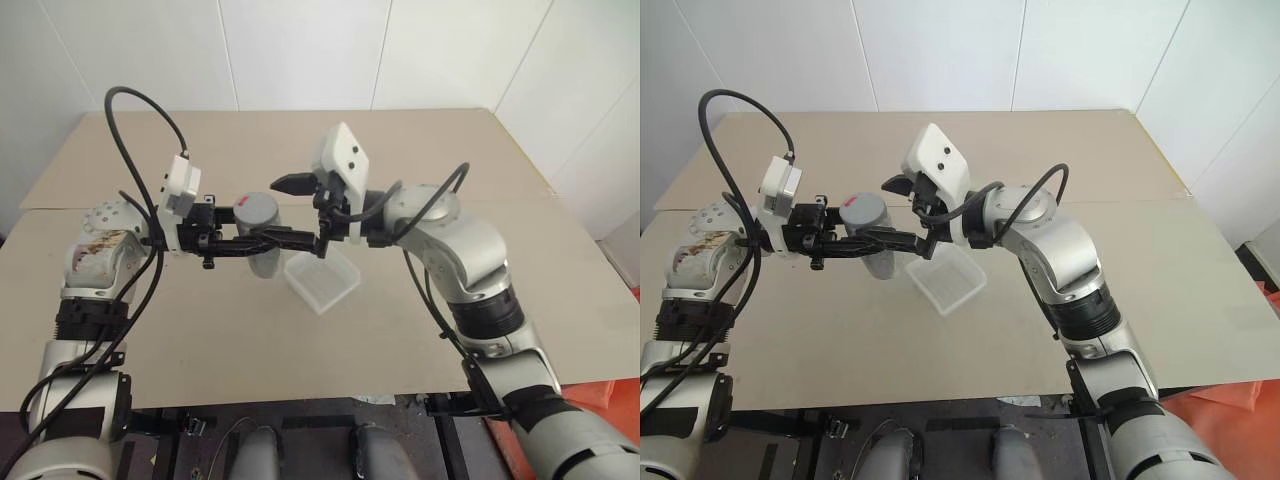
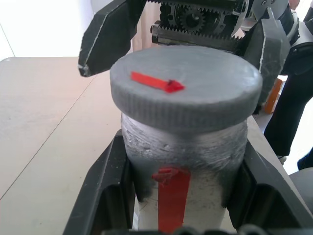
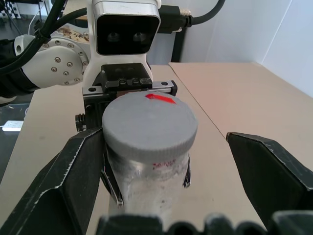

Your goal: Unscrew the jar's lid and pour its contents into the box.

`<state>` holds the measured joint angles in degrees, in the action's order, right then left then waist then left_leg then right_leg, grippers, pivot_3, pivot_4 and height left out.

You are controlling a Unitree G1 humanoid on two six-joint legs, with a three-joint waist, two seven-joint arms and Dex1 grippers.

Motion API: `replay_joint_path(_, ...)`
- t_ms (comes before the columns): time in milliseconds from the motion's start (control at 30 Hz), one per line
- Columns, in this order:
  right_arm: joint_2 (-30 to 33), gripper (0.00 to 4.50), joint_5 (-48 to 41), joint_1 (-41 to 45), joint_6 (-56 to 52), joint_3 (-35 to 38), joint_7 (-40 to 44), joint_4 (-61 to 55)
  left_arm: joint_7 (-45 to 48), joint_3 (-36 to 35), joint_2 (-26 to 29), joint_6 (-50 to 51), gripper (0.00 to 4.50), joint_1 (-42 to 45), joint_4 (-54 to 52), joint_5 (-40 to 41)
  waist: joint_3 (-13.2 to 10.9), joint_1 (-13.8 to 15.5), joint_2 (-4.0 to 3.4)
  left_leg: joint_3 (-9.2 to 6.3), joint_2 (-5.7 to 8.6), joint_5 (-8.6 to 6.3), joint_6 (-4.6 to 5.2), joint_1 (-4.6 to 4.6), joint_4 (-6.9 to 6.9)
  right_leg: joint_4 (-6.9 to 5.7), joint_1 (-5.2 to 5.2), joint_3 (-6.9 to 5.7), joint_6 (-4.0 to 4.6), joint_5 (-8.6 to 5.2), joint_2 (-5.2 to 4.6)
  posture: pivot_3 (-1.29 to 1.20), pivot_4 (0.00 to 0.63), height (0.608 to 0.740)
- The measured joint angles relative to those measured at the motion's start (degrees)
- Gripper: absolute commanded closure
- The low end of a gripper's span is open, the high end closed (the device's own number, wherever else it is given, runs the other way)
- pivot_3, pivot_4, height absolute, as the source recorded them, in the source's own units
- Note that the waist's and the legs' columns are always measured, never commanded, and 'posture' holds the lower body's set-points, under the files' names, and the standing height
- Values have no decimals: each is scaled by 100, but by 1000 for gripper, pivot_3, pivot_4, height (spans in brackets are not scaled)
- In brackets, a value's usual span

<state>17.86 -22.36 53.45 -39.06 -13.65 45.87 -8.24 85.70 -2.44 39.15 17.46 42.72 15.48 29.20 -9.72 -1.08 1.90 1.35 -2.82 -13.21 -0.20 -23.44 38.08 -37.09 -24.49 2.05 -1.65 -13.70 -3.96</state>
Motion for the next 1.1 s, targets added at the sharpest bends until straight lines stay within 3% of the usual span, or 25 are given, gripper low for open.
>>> replay_joint_path(467,361,40,-281,-280,-260,100,151,-540,39,0,-5,-2,2511,0,-7,5,0,-3,0,0,0,0,0,1,0,2,0,1,0,0,1,0,150,740)
replay_joint_path(1100,-315,40,-340,296,-747,23,-374,-400,51,2,-27,-3,2511,2,-9,2,0,-3,0,0,0,0,0,0,0,-1,0,0,0,0,0,0,150,740)
